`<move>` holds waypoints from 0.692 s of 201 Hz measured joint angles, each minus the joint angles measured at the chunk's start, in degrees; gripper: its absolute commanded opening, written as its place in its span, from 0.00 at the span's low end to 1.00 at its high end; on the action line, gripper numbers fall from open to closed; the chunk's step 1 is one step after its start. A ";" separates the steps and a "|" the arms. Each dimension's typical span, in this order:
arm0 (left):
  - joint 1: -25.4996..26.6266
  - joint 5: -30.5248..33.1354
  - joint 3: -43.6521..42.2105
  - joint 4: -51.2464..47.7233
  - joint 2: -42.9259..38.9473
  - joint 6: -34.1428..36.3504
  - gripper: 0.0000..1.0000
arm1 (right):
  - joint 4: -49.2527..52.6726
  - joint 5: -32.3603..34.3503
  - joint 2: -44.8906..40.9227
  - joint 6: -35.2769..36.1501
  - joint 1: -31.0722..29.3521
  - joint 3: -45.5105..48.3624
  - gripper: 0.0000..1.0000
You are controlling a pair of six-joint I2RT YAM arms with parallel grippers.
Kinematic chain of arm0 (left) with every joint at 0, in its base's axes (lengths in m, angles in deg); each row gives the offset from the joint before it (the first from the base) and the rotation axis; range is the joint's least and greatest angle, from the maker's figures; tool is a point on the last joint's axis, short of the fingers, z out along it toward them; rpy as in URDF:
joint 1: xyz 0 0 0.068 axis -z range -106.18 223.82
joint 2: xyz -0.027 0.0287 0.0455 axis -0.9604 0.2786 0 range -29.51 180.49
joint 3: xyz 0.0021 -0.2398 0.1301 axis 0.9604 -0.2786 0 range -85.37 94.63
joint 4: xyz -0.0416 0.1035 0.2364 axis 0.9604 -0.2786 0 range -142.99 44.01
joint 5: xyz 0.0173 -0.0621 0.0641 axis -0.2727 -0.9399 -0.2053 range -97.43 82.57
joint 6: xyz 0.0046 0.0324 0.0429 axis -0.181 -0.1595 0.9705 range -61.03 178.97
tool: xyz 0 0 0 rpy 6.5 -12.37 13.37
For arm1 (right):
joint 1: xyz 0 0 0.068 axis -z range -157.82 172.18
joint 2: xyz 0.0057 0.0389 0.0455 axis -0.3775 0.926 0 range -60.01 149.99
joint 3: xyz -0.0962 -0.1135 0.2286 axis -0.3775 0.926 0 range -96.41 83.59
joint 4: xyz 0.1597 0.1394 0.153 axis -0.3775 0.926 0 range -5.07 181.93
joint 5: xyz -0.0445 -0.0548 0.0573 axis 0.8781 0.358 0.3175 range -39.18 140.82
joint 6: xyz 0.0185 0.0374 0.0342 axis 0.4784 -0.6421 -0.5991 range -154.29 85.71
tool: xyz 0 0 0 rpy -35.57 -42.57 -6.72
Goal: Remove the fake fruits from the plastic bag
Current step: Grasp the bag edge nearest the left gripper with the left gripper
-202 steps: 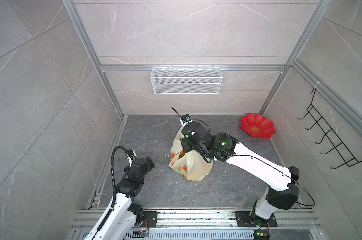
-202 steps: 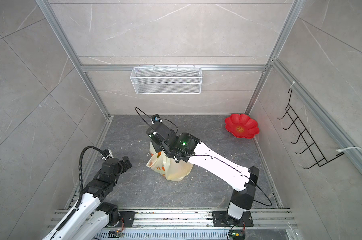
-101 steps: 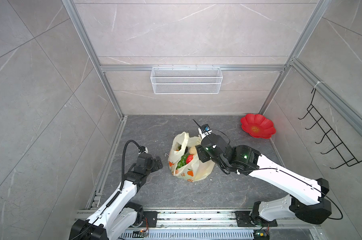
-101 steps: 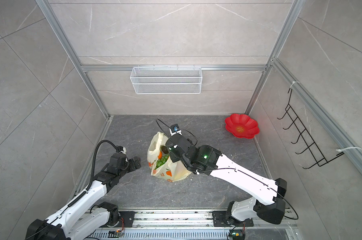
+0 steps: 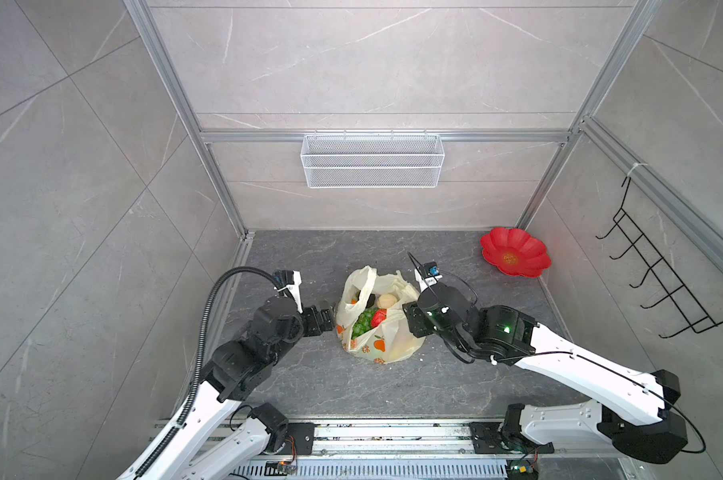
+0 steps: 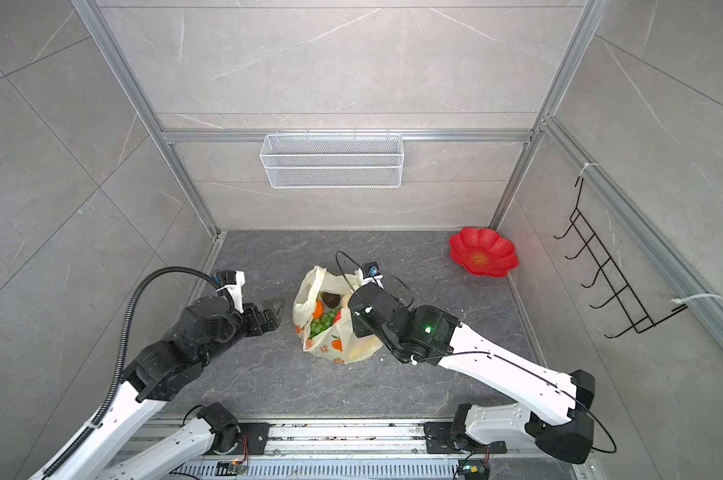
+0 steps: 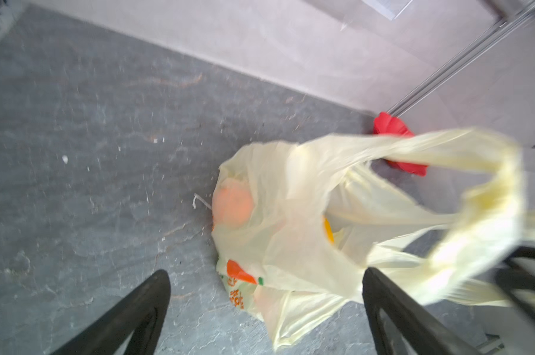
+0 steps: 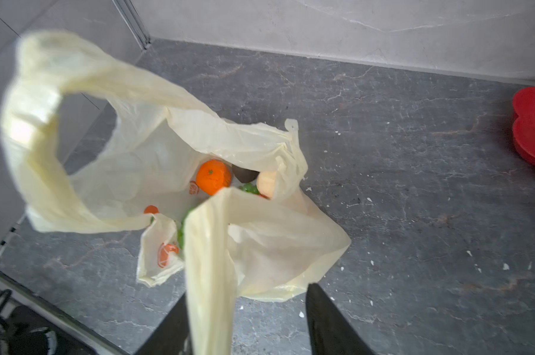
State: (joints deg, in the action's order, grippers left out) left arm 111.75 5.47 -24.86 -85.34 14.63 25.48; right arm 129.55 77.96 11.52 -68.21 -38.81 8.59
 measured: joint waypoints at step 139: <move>7.80 8.90 15.02 -11.34 26.97 -1.31 0.43 | -3.21 2.99 -6.47 -10.91 1.22 13.68 0.15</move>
State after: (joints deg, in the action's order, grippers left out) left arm 119.56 14.37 -9.85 -96.68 41.60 24.16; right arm 126.33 80.95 5.05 -79.11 -37.59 22.27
